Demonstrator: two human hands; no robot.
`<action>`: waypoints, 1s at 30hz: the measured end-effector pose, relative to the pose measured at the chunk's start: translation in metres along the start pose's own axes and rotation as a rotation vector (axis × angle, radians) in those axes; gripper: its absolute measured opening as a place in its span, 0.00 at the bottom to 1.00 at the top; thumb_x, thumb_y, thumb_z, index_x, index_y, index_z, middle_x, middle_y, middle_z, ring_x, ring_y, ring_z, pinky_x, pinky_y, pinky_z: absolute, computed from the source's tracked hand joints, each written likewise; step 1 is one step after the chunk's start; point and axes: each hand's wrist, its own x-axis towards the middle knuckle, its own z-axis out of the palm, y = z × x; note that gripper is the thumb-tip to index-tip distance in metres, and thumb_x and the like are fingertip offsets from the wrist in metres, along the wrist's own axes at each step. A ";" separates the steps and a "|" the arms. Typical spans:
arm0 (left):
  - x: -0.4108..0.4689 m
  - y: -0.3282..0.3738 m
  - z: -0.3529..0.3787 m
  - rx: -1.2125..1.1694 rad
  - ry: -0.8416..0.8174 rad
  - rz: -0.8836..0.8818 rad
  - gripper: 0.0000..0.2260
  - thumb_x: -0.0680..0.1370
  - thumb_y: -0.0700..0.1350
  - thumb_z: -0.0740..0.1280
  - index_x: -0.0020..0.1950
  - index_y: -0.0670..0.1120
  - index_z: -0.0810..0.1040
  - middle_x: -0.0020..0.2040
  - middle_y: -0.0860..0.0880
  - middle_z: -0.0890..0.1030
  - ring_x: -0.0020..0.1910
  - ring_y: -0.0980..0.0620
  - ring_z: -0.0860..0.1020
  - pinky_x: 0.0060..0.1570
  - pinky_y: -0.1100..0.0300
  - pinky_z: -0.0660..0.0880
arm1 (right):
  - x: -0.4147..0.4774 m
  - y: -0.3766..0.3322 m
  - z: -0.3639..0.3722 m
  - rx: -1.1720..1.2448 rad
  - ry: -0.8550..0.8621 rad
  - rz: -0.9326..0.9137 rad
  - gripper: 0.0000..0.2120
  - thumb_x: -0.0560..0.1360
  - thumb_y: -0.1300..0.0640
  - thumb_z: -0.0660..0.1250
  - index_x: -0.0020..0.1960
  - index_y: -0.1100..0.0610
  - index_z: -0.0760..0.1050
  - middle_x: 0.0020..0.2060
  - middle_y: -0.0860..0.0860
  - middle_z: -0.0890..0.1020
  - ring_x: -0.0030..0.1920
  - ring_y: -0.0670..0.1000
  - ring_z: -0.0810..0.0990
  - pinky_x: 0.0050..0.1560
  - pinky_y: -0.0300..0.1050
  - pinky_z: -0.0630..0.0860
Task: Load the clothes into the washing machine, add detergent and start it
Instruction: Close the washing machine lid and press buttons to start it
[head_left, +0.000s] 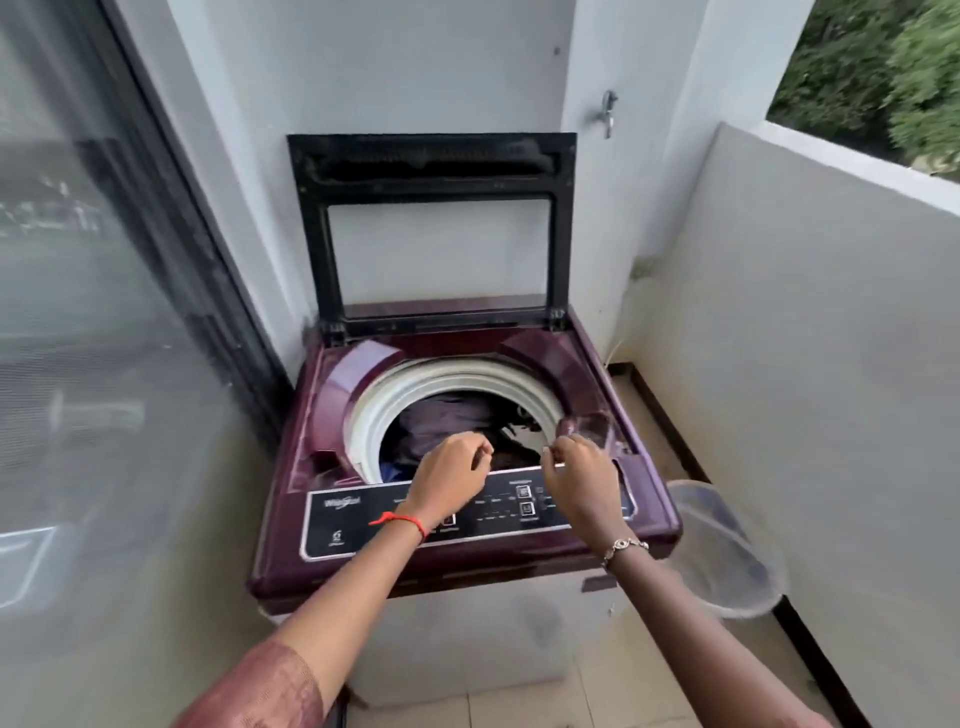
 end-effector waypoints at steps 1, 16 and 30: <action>-0.002 -0.007 -0.005 0.001 0.009 -0.017 0.07 0.77 0.43 0.62 0.50 0.46 0.79 0.51 0.49 0.82 0.53 0.50 0.79 0.52 0.55 0.75 | 0.002 -0.009 0.003 -0.004 -0.009 -0.019 0.09 0.71 0.62 0.66 0.34 0.64 0.76 0.33 0.60 0.81 0.37 0.62 0.79 0.37 0.51 0.74; 0.037 -0.042 -0.038 -0.038 0.069 -0.160 0.07 0.75 0.44 0.63 0.44 0.47 0.81 0.43 0.49 0.82 0.42 0.49 0.79 0.38 0.61 0.71 | 0.079 -0.030 0.041 -0.137 -0.118 -0.372 0.13 0.70 0.56 0.65 0.28 0.59 0.73 0.26 0.54 0.78 0.30 0.58 0.79 0.32 0.46 0.73; 0.170 0.002 -0.133 -0.080 0.266 -0.021 0.08 0.75 0.47 0.66 0.44 0.44 0.83 0.44 0.47 0.84 0.47 0.50 0.80 0.51 0.54 0.76 | 0.238 -0.066 -0.030 -0.068 -0.052 -0.515 0.13 0.77 0.55 0.59 0.43 0.62 0.78 0.43 0.58 0.83 0.44 0.61 0.79 0.41 0.48 0.71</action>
